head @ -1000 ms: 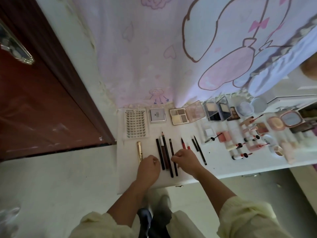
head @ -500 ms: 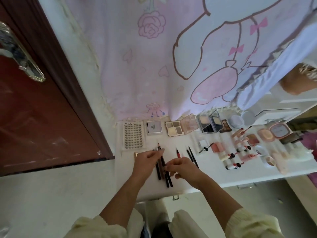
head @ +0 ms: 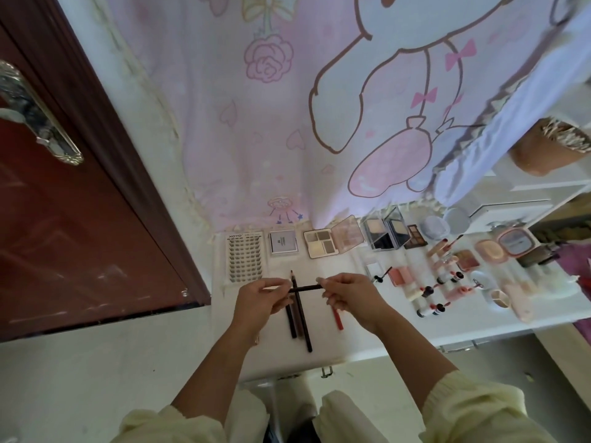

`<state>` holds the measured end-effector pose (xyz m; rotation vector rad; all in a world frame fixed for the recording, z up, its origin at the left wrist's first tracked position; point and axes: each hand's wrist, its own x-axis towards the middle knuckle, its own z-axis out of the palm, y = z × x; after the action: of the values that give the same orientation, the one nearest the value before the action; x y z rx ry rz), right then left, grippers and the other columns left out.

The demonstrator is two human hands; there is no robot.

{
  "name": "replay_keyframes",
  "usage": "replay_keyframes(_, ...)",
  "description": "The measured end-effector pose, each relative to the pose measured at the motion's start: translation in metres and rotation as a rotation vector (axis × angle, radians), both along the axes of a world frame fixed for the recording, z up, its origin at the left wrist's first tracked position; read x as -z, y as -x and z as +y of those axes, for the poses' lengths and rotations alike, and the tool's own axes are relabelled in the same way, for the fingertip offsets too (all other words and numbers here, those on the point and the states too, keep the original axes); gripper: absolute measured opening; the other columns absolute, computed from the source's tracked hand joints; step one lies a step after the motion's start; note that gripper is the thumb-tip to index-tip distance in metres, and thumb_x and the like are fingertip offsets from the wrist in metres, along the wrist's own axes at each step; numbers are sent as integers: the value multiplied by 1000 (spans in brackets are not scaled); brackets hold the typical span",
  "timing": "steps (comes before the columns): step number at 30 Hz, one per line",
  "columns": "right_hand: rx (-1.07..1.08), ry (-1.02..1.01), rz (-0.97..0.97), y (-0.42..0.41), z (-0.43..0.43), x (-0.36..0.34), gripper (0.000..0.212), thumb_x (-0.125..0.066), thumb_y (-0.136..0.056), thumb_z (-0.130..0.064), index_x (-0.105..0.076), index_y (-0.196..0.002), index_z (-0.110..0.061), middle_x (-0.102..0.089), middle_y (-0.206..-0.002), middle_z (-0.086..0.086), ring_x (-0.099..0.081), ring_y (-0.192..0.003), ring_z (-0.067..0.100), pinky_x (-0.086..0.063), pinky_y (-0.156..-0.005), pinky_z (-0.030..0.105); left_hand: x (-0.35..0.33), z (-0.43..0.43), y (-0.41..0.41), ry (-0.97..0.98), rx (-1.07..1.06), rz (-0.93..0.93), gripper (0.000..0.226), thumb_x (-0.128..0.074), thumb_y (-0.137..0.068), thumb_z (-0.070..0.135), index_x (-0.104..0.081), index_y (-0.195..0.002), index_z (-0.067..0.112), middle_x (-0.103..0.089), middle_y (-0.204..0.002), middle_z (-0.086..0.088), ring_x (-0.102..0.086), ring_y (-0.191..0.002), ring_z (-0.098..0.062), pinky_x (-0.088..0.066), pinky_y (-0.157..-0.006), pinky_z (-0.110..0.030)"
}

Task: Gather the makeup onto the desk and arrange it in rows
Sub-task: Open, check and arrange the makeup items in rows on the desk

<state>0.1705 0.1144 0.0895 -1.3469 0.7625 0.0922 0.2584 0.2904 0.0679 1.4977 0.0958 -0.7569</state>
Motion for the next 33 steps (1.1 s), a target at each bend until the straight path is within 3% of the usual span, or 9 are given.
replay_keyframes(4, 33, 74, 5, -6, 2, -3, 21, -79, -79, -23, -71, -78, -4, -61, -62, 5, -48, -51, 12, -41, -51, 20, 8, 0, -1, -303, 349, -375, 24, -62, -89, 42, -76, -81, 24, -73, -80, -8, -66, -80, -22, -47, -73, -29)
replay_keyframes(8, 58, 133, -9, -10, 9, -2, 28, -69, -88, -29, -76, -86, -2, -55, -57, 2, -43, -48, 9, -38, -46, 16, 0, -9, 5, -296, 536, -411, 18, -62, -91, 37, -73, -95, 23, -72, -77, 4, -68, -76, -14, -53, -79, -32)
replay_keyframes(12, 40, 138, 7, -13, 14, 2, 33, -56, -97, -28, -75, -92, -2, -55, -59, 0, -45, -52, 10, -42, -53, 21, -4, -17, 10, -338, 589, -487, 20, -54, -97, 28, -70, -103, 17, -69, -77, 4, -65, -72, -17, -54, -74, -33)
replay_keyframes(15, 29, 193, 22, -12, 13, 3, 27, -59, -96, -23, -72, -87, -1, -58, -62, 3, -46, -49, 12, -42, -50, 20, -5, -18, 14, -383, 609, -559, 29, -44, -101, 34, -69, -105, 21, -63, -73, 2, -56, -65, -12, -45, -63, -24)
replay_keyframes(19, 34, 247, -1, -10, 14, 2, 27, -64, -92, -27, -65, -80, -3, -63, -62, 4, -49, -48, 13, -43, -49, 19, -4, -19, 15, -455, 611, -665, 35, -37, -101, 44, -67, -94, 29, -67, -80, -8, -58, -67, -15, -46, -65, -31)
replay_keyframes(22, 19, 270, -31, -11, 13, -1, 28, -64, -93, -26, -63, -77, -2, -61, -59, 4, -47, -46, 13, -40, -44, 16, -7, -20, 15, -486, 602, -695, 35, -36, -100, 47, -65, -90, 29, -63, -73, -6, -51, -61, -12, -42, -61, -29)
replay_keyframes(28, -6, 235, -59, -13, 8, -3, 27, -68, -90, -21, -60, -77, 0, -61, -56, 5, -44, -45, 15, -39, -43, 20, -5, -17, 10, -463, 609, -671, 31, -38, -98, 51, -66, -91, 40, -67, -79, -5, -59, -68, -18, -49, -68, -34)
replay_keyframes(30, -14, 211, -52, -14, 5, -1, 26, -68, -90, -22, -59, -76, -1, -60, -56, 5, -45, -46, 15, -40, -45, 23, -6, -18, 10, -385, 617, -591, 34, -38, -99, 50, -68, -93, 35, -61, -72, -10, -49, -60, -19, -42, -61, -31)
replay_keyframes(33, -34, 222, -30, -14, -1, -2, 25, -68, -90, -23, -61, -77, -3, -63, -58, 5, -48, -48, 15, -42, -48, 25, -13, -19, 9, -373, 578, -456, 56, -33, -99, 52, -62, -70, 14, -50, -60, 0, -46, -57, -12, -36, -60, -23)
